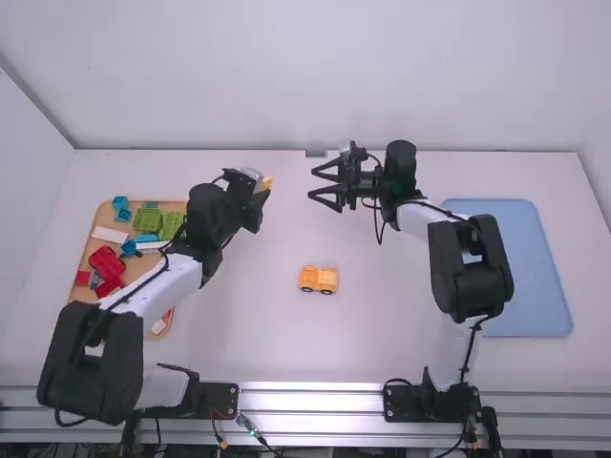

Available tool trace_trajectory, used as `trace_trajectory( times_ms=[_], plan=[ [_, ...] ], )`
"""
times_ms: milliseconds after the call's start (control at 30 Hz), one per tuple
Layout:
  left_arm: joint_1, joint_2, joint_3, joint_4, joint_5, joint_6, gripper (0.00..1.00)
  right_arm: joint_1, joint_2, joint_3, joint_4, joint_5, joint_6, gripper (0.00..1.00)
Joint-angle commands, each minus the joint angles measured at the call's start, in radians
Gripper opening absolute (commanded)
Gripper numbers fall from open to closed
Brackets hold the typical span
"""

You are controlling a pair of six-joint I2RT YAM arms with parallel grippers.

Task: Assemble lego blocks to make yellow taxi

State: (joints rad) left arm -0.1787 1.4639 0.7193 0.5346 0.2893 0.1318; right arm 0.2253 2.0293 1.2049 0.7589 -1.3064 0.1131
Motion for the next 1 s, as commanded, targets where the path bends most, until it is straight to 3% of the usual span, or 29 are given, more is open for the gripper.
trace_trajectory(
  times_ms=[0, 200, 367, 967],
  plan=[
    [-0.023, 0.062, -0.008, 0.067, 0.092, 0.014, 0.02, 0.024, 0.008, 0.032, 0.002, 0.008, 0.081, 0.78],
    [-0.095, 0.177, -0.008, 0.249, -0.019, -0.038, 0.02, 0.06, 0.008, 0.032, 0.004, 0.134, 0.178, 0.77],
    [-0.124, 0.195, -0.008, 0.297, -0.1, -0.113, 0.02, 0.079, 0.008, 0.032, -0.003, 0.198, 0.173, 0.75],
    [-0.142, 0.195, -0.008, 0.312, -0.07, -0.182, 0.02, 0.133, 0.008, 0.032, -0.03, 0.32, 0.139, 0.68]
  ],
)
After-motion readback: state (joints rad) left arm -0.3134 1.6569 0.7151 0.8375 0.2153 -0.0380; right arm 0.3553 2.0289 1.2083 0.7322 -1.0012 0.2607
